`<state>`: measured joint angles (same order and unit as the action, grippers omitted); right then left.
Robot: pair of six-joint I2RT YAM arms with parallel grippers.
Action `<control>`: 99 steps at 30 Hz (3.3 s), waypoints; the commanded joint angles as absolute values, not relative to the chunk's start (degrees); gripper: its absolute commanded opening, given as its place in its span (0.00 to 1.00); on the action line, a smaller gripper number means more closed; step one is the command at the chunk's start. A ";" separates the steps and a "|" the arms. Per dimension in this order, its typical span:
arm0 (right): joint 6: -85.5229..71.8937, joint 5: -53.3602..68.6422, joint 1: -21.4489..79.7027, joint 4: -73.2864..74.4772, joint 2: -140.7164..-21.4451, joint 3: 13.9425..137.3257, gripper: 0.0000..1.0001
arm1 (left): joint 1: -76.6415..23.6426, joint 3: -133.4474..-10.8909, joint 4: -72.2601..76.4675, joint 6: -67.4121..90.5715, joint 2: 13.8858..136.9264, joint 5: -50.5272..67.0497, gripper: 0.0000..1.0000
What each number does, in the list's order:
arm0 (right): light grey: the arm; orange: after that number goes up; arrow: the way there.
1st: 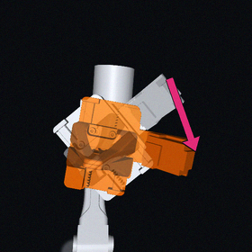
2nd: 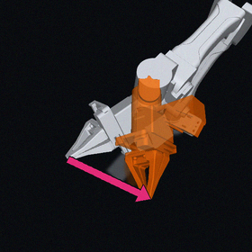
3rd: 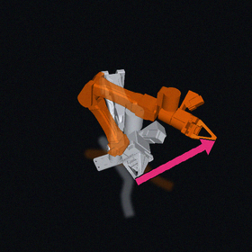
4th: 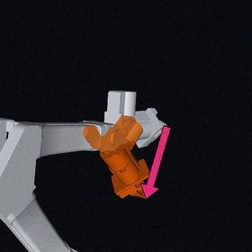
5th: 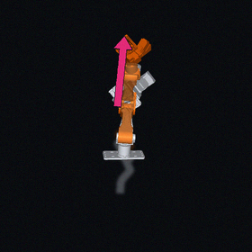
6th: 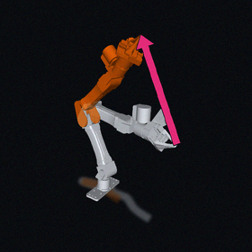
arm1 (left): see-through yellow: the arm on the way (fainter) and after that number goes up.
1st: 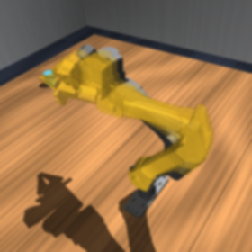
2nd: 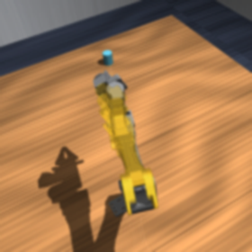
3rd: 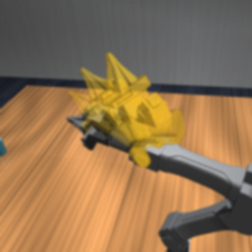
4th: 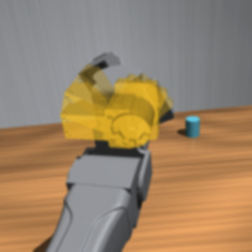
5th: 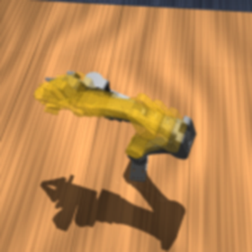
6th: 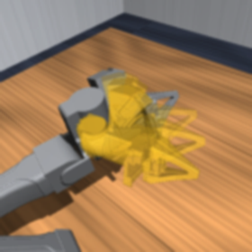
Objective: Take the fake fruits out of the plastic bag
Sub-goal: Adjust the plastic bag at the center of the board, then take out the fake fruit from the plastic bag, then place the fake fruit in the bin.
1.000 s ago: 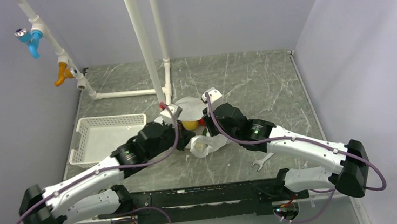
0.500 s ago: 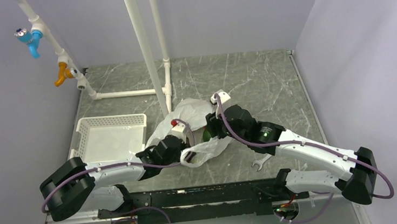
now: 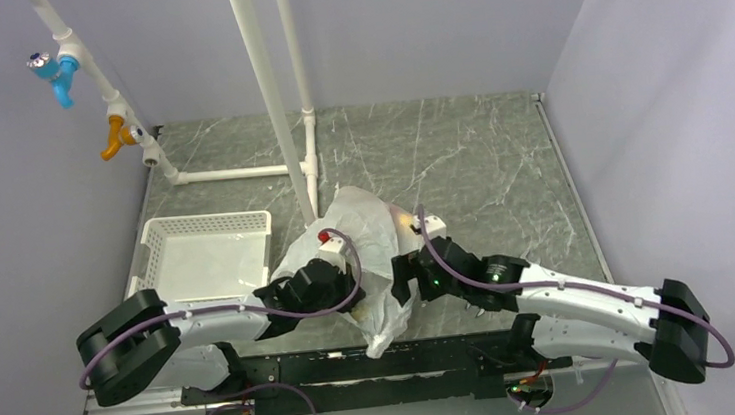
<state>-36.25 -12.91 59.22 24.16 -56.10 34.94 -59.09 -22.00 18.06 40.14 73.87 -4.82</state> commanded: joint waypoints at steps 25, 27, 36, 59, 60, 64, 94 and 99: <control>-40.35 -12.77 58.69 9.01 -32.34 18.23 0.00 | -52.83 -32.26 25.09 36.24 77.98 2.45 0.72; -39.73 -11.89 58.71 8.49 -31.77 18.03 0.00 | -52.89 -34.24 24.82 35.30 80.69 1.82 0.74; -37.88 -14.02 58.70 12.07 -28.72 19.64 0.00 | -53.15 -45.78 16.54 26.65 90.49 0.17 0.73; -35.25 -14.10 58.68 14.43 -26.77 21.61 0.00 | -57.96 -56.54 9.45 28.87 106.19 -11.87 0.67; -35.16 -14.21 58.66 14.69 -26.63 21.70 0.00 | -57.86 -56.78 9.16 28.65 106.42 -11.68 0.65; -35.31 -14.25 58.65 15.19 -26.29 21.50 0.00 | -57.89 -56.48 8.00 27.83 103.30 -11.56 0.52; -28.70 -20.40 58.63 7.16 -34.58 22.26 0.00 | -57.06 -46.05 -16.38 30.63 53.84 7.69 0.00; -27.34 -20.81 58.62 6.57 -36.13 23.48 0.00 | -54.59 -41.66 -22.75 35.88 38.85 2.18 0.00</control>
<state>-29.47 -19.07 58.59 9.85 -35.73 20.53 -56.60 -43.11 -17.72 31.51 47.97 4.67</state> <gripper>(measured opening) 0.009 0.662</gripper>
